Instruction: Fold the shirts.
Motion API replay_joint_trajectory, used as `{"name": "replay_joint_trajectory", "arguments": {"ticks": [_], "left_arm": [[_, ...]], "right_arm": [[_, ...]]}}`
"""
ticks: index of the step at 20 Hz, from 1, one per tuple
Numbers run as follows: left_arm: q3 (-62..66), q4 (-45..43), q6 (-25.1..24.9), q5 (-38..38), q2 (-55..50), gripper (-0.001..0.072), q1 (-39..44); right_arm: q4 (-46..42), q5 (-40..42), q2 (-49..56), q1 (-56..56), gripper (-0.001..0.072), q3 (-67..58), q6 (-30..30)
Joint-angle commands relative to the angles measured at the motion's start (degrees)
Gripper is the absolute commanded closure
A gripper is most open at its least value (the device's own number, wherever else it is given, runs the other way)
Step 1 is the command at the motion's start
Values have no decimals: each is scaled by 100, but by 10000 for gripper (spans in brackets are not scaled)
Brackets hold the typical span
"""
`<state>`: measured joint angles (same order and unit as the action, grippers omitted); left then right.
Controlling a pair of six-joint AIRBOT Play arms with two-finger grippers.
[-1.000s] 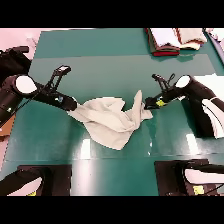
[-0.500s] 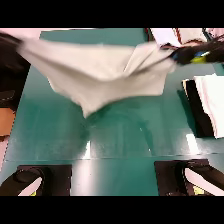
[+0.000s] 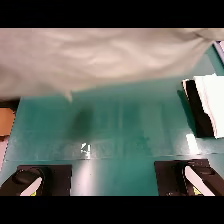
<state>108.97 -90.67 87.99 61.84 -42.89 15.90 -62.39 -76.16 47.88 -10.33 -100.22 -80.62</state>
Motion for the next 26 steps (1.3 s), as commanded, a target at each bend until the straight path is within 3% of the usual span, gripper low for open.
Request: {"name": "replay_joint_trajectory", "arguments": {"ticks": [1, 4, 8, 12, 15, 17, 18, 19, 20, 23, 26], "left_arm": [[70, 424, -212, 702, -601, 684, -4], [-345, 695, -299, 1633, -1794, 683, -4], [-1410, 1349, -544, 1604, -3504, 682, -4], [-1637, 1416, -896, 562, -4977, 682, -11], [-1628, 1392, -890, -573, -5174, 682, -11], [-1547, 1296, -876, -833, -5171, 681, -11], [-1464, 1104, -839, -741, -5163, 616, -15], [-1340, 970, -791, -520, -5149, 315, -68], [-1163, 957, -603, -155, -5128, 161, -219], [-975, 968, -278, 966, -4793, 160, -922], [-1882, 1067, -271, 1335, -4070, 160, -1582]], "right_arm": [[-33, -1064, 273, -118, 696, -131, -505], [-35, -1725, 833, -118, 696, 422, -706], [-129, -1530, 1661, -118, 696, 2184, -761], [-413, -249, 2791, -118, 697, 3106, -734], [-415, 334, 3440, -63, 695, 2688, -734], [-415, 437, 3735, -63, 686, 2181, -734], [-417, 420, 3829, -68, 489, 1947, -734], [-415, 367, 3895, -120, 250, 1707, -734], [-402, 260, 3904, -149, 246, 1526, -688], [-363, -271, 3576, -177, 262, 1486, -127], [-354, -367, 2872, -133, 262, 2273, 68]]}}
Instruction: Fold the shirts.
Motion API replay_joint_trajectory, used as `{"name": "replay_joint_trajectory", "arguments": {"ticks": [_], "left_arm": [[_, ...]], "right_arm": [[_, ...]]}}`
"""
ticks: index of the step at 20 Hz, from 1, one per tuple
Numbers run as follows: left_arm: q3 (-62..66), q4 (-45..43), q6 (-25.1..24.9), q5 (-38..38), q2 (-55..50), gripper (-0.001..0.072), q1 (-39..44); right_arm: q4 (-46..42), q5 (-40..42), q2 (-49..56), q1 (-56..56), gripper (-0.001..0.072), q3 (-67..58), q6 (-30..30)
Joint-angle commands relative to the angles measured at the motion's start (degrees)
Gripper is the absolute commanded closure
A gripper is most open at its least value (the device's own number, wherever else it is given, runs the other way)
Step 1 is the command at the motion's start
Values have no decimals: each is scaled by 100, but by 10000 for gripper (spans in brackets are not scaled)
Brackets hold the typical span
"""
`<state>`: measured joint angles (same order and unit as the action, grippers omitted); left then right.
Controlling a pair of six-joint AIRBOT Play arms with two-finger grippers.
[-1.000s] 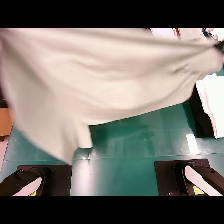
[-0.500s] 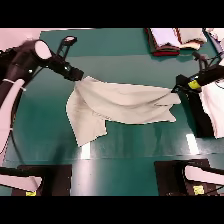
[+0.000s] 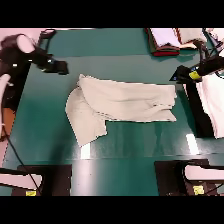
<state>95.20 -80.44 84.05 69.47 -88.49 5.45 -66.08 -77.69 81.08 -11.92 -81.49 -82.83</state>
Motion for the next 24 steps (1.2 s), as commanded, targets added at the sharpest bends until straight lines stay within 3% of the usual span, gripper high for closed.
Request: {"name": "replay_joint_trajectory", "arguments": {"ticks": [1, 5, 7, 9, 12, 19, 20, 22, 24], "left_arm": [[-1080, 116, 122, 533, 785, 160, -693], [-3519, 498, 96, -433, 1690, 159, -931], [-4232, 767, 85, -861, 1731, 159, -931], [-4695, 1403, -238, -1362, 1731, 160, -929], [-4933, 2227, -765, -1904, 1718, 161, -824], [-4857, 2326, -595, -2013, 1279, 162, -85], [-4730, 2323, -599, -1926, 1287, 262, -85], [-4400, 2203, -638, -1698, 1373, 643, -96], [-4083, 2194, -662, -1526, 1469, 682, -96]], "right_arm": [[15, -173, -695, 63, 262, 719, 302], [59, 155, -1421, 262, 262, 1580, 302], [57, 186, -1604, 400, 262, 1685, 299], [59, 199, -1705, 529, 262, 1681, 297], [59, 223, -1727, 678, 262, 1683, 293], [57, 107, -1727, 706, 263, 1683, 227], [52, 76, -1727, 619, 263, 1683, 227], [0, -105, -1729, 282, 263, 1720, 229], [-4, -264, -1803, -223, 263, 2065, 232]]}}
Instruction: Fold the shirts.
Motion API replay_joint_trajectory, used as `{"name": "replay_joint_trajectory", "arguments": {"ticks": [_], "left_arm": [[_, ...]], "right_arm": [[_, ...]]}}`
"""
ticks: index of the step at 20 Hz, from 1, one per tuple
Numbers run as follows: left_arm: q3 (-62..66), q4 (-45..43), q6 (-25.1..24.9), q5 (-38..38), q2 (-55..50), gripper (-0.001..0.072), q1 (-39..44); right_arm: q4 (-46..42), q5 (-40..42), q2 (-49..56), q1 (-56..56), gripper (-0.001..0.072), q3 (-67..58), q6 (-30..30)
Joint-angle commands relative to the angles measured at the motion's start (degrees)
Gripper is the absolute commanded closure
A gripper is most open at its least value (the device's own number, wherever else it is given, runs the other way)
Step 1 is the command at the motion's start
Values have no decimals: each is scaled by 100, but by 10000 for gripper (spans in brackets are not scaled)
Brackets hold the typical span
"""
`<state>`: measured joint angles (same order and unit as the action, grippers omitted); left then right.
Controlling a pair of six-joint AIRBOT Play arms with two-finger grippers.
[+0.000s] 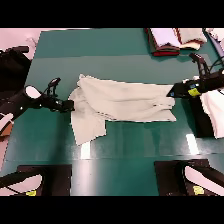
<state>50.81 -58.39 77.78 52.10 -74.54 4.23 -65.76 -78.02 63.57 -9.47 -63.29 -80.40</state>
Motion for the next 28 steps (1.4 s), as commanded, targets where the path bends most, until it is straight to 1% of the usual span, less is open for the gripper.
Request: {"name": "replay_joint_trajectory", "arguments": {"ticks": [1, 3, 6, 8, 10, 12, 13, 15, 16, 17, 18, 19, 21, 23, 25, 28], "left_arm": [[511, -9, -50, 306, 118, 682, 26], [699, 9, -184, 424, 129, 682, 26], [713, 13, -177, 448, 127, 682, 26], [710, 15, -175, 452, 127, 682, 28], [713, 15, -173, 444, 127, 682, 26], [713, 20, -173, 442, 127, 682, 26], [713, 24, -170, 452, 127, 682, 28], [713, 33, -157, 452, 127, 682, 26], [713, 33, -157, 452, 127, 682, 26], [713, 33, -160, 452, 127, 682, 26], [717, 31, -157, 455, 127, 682, 26], [728, 28, -142, 468, 142, 682, 26], [835, 9, -125, 525, 380, 683, 26], [1169, -199, -109, 568, 1003, 683, 26], [1834, -549, -39, 610, 1797, 683, 26], [3222, -1185, 297, 463, 2865, 683, 26]], "right_arm": [[-42, -236, -105, -785, 263, 562, -9], [-31, -81, -229, -1480, 258, 1287, -9], [44, 170, -201, -2409, 258, 2133, -4], [407, 358, 31, -2765, 258, 2503, 249], [911, 503, 382, -2802, 259, 2667, 494], [1379, 688, 723, -2579, 259, 2660, 651], [1528, 798, 859, -2404, 260, 2623, 660], [1543, 1003, 1088, -1941, 262, 2455, 658], [1497, 1084, 1167, -1707, 320, 2341, 658], [1471, 1158, 1209, -1497, 484, 2227, 658], [1471, 1270, 1198, -1279, 623, 2124, 658], [1473, 1346, 1141, -1099, 694, 2033, 658], [1469, 1320, 866, -809, 695, 1735, 658], [1475, 1147, 374, -732, 695, 1268, 658], [1475, 1049, -284, -772, 695, 516, 658], [1473, 1290, -1266, -970, 694, -804, 656]]}}
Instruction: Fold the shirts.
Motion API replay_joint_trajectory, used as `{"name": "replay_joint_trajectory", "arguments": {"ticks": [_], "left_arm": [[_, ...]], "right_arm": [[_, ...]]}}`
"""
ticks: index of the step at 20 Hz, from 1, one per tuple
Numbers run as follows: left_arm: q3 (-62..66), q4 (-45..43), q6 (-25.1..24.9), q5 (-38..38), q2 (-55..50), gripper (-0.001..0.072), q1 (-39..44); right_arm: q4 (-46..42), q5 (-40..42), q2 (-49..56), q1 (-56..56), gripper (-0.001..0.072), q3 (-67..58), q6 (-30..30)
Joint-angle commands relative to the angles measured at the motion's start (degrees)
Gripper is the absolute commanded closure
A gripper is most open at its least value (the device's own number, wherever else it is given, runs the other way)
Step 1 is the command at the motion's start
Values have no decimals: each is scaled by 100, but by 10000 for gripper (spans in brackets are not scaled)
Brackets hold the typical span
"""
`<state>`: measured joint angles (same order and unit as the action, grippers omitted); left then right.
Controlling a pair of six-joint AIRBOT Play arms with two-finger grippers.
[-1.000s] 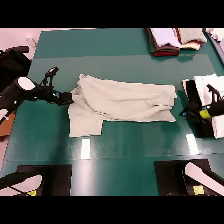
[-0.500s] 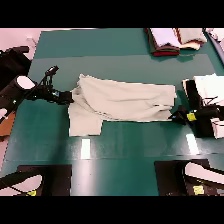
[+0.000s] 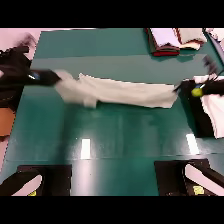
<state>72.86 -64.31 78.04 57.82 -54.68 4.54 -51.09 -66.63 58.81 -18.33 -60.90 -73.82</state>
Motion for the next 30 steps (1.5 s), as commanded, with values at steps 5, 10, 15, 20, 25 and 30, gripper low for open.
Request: {"name": "replay_joint_trajectory", "arguments": {"ticks": [5, 10, 15, 20, 25, 30], "left_arm": [[3316, -1174, 468, -175, 1587, 683, -4], [4557, -1187, 621, -278, 1576, 684, -4], [4280, -1241, 750, 616, 1023, 683, -4], [2997, -1012, 901, 1720, -393, 682, -4], [1475, -964, 894, 1113, -1908, 682, -4], [1547, -960, 721, 212, -3438, 683, -4]], "right_arm": [[2, 168, -1698, -686, 695, -3145, -2], [7, -299, -1882, -1464, 695, -4336, -120], [9, -1176, -1102, -1432, 696, -5368, -439], [-15, -1797, -7, -623, 696, -4763, -577], [-1696, -1659, 1259, 564, 696, -2874, -586], [-2050, -1032, 2944, 920, 696, -2662, -706]]}}
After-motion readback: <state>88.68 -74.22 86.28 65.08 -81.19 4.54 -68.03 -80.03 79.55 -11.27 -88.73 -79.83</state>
